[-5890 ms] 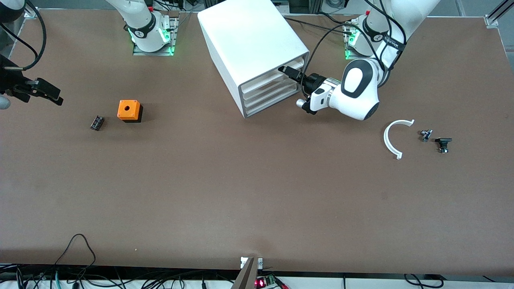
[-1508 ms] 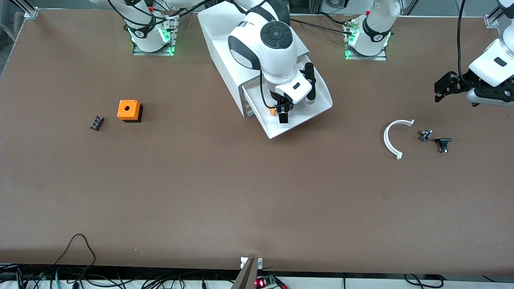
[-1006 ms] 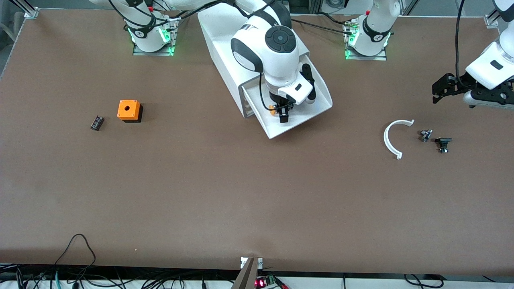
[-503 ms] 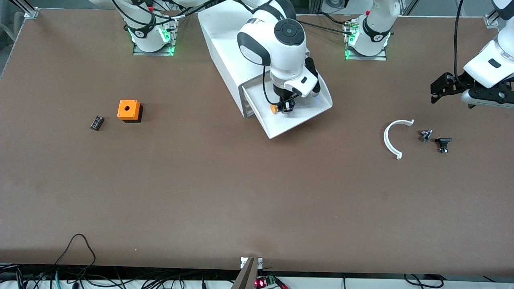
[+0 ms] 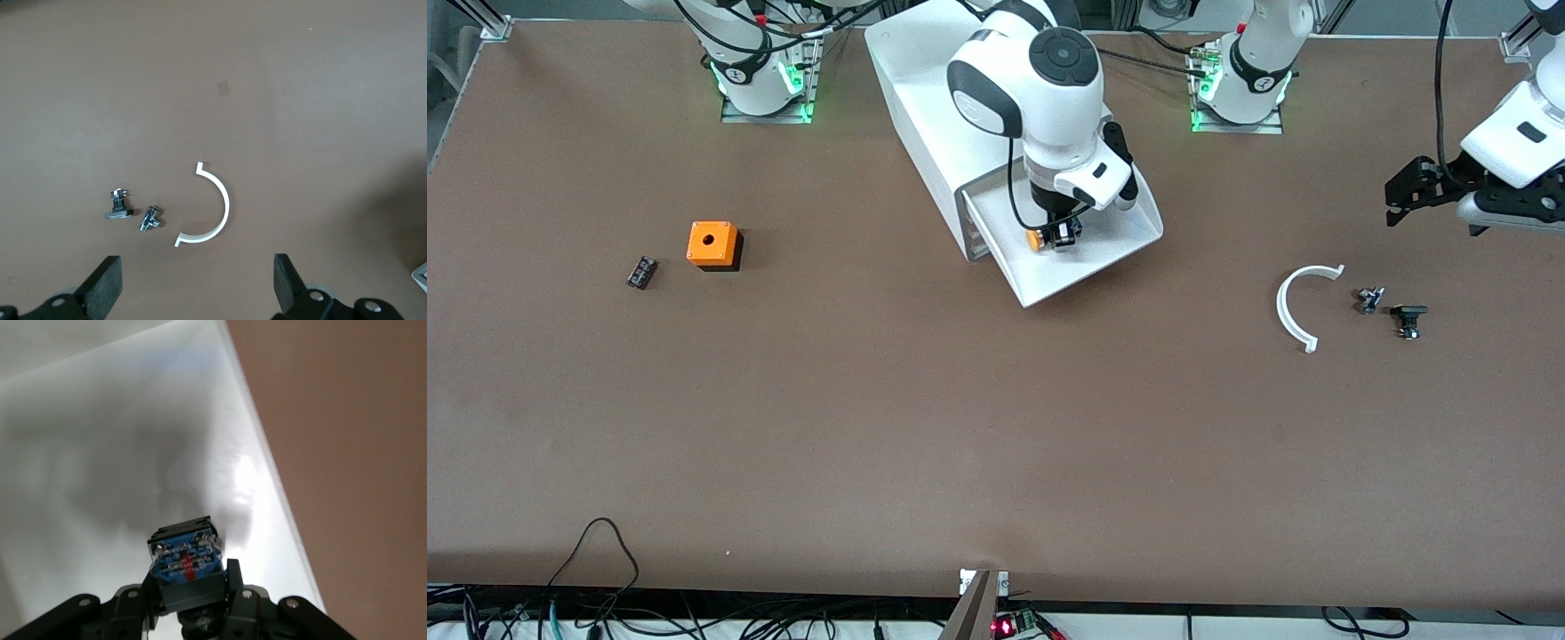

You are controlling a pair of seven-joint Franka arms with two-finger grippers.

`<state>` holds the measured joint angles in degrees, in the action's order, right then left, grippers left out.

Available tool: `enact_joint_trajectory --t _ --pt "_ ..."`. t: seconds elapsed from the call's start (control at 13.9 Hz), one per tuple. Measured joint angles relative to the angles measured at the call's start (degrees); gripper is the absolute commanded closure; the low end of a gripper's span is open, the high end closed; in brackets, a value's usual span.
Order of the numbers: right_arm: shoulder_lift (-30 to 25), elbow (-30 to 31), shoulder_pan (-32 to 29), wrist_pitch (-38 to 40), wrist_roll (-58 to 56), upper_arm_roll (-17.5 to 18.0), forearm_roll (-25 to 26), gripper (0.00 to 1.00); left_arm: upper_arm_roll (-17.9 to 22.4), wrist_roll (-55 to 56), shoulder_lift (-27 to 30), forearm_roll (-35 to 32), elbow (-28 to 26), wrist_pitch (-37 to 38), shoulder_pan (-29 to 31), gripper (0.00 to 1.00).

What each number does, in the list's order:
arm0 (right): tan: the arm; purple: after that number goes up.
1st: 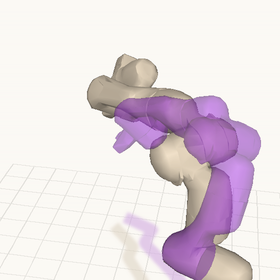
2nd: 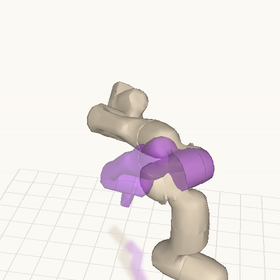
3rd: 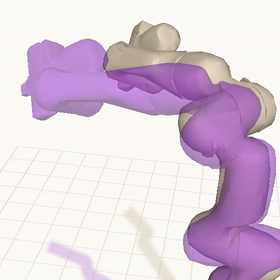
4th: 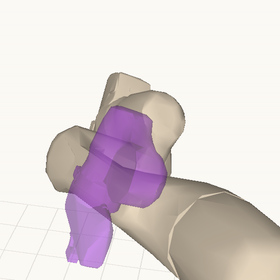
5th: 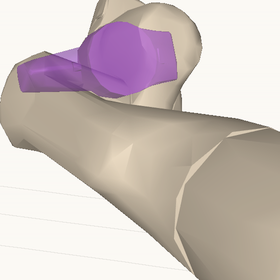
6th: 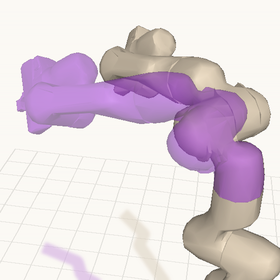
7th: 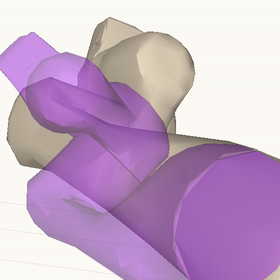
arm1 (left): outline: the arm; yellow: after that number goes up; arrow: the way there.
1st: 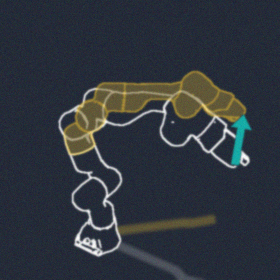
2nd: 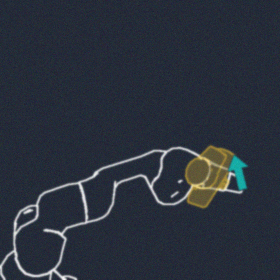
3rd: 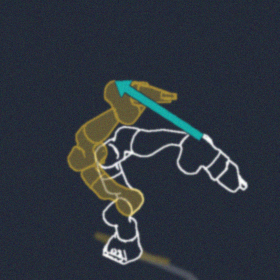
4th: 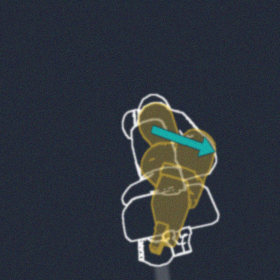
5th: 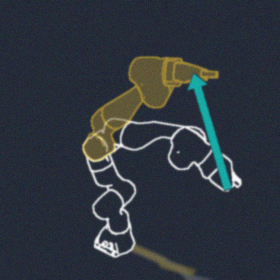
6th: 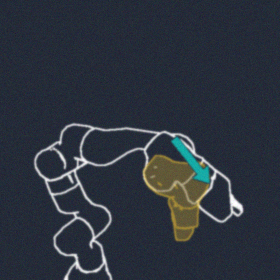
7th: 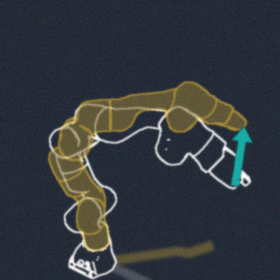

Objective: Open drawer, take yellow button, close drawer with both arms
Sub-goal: 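Lift the button out with the right gripper while the left gripper approaches the drawer, then push the drawer shut with the left gripper while the right gripper carries the button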

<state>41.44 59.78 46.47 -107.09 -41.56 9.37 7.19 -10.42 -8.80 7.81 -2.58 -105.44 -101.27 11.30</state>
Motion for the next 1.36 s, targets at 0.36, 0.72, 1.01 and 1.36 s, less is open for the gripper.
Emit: enact_joint_trajectory --t 0.36,0.72,1.01,1.36 --pt "-6.72 0.12 -7.07 0.16 12.55 -0.38 -0.52 0.74 0.24 7.44 -0.30 1.59 -0.76 -0.04 -1.76 0.00" --pt "-10.65 8.71 -18.81 0.27 22.58 -0.66 -0.54 0.73 -9.38 27.19 -7.10 3.65 -6.23 -11.60 -3.41 0.00" --pt "-11.45 17.68 -30.19 0.06 35.13 -0.92 -0.58 0.73 -15.65 39.89 -14.52 3.65 -11.97 -25.26 -4.18 0.00" --pt "-12.50 27.47 -39.09 -2.37 50.09 -1.34 -0.56 0.73 -17.31 50.87 -17.79 3.65 -13.68 -29.18 -11.24 0.00"
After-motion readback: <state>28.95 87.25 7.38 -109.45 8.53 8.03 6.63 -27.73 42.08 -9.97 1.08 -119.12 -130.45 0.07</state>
